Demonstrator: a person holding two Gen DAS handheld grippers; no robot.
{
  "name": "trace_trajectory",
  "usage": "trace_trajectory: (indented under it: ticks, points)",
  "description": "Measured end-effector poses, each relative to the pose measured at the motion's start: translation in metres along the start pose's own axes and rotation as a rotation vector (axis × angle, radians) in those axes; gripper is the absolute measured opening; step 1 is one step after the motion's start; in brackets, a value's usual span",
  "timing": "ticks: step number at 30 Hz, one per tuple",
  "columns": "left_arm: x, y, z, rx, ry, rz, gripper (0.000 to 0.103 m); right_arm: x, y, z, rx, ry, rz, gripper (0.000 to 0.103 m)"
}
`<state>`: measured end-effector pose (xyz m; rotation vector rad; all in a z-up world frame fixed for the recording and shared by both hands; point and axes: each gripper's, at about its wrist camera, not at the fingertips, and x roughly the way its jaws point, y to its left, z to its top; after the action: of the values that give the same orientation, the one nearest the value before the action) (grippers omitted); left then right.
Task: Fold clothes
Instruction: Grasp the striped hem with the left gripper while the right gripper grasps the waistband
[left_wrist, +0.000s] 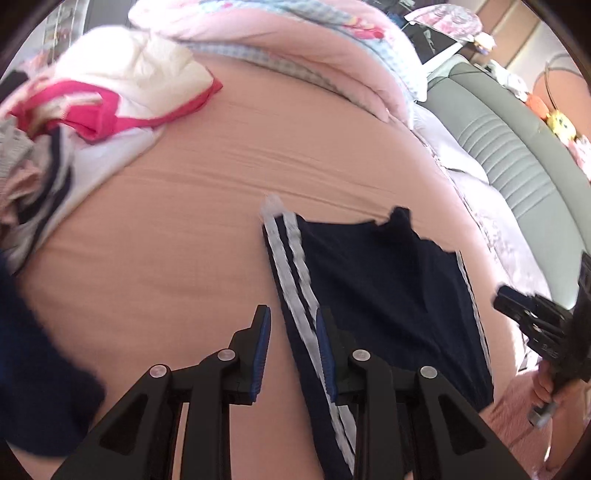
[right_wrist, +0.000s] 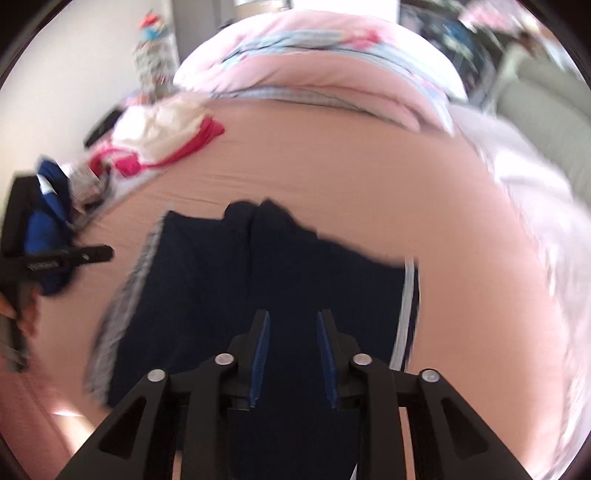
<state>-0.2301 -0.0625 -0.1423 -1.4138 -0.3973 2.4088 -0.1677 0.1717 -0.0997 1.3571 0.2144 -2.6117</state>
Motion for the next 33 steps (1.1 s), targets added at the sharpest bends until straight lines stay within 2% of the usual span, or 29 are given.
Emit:
trace_trajectory:
  ticks: [2, 6, 9, 10, 11, 13, 14, 15, 16, 19, 22, 24, 26, 29, 31, 33]
  points:
    - [0.012, 0.005, 0.009, 0.008, 0.005, -0.023, 0.027, 0.024, 0.005, 0.025, -0.050, 0.018, -0.036, 0.029]
    - [0.037, 0.015, 0.027, 0.025, 0.014, -0.070, 0.036, 0.080, 0.003, 0.062, -0.051, 0.061, -0.019, 0.029]
    - [0.055, 0.022, 0.040, 0.037, 0.021, -0.106, 0.041, 0.113, 0.000, 0.073, -0.051, 0.097, 0.025, 0.033]
    - [0.061, 0.025, 0.044, 0.041, 0.023, -0.117, 0.041, 0.125, 0.001, 0.072, -0.071, 0.129, 0.019, 0.038]
    - [0.068, 0.027, 0.049, 0.045, 0.026, -0.129, 0.041, 0.136, 0.001, 0.072, -0.090, 0.158, 0.012, 0.038]
    - [0.078, 0.030, 0.056, 0.059, 0.028, -0.150, 0.040, 0.139, -0.005, 0.068, -0.079, 0.153, 0.001, 0.039]
    - [0.076, 0.026, 0.056, 0.080, 0.022, -0.152, 0.026, 0.139, -0.008, 0.067, -0.073, 0.151, -0.006, 0.039]
    - [0.075, 0.024, 0.055, 0.093, 0.022, -0.162, 0.019, 0.136, -0.014, 0.064, -0.059, 0.153, -0.038, 0.039]
    - [0.074, 0.021, 0.053, 0.106, 0.017, -0.170, 0.016, 0.133, -0.019, 0.061, -0.046, 0.155, -0.070, 0.039]
    - [0.072, 0.013, 0.051, 0.143, -0.003, -0.201, 0.016, 0.128, -0.035, 0.049, -0.026, 0.161, -0.152, 0.040]
    - [0.072, 0.011, 0.051, 0.168, -0.007, -0.217, 0.016, 0.118, -0.045, 0.049, 0.028, 0.168, -0.148, 0.041]
    - [0.074, 0.014, 0.052, 0.152, 0.017, -0.218, 0.016, 0.105, -0.043, 0.055, 0.043, 0.127, -0.148, 0.041]
    - [0.072, 0.018, 0.054, 0.153, 0.013, -0.203, 0.021, 0.085, -0.036, 0.062, 0.056, 0.041, -0.078, 0.044]
    - [0.069, 0.023, 0.058, 0.155, 0.009, -0.180, 0.037, 0.064, -0.010, 0.074, -0.014, -0.024, 0.054, 0.044]
    - [0.067, 0.026, 0.060, 0.156, 0.005, -0.165, 0.037, 0.065, 0.011, 0.077, -0.111, -0.027, 0.072, 0.048]
    - [0.071, 0.028, 0.059, 0.159, 0.018, -0.154, 0.037, 0.084, 0.029, 0.076, -0.189, 0.021, 0.033, 0.051]
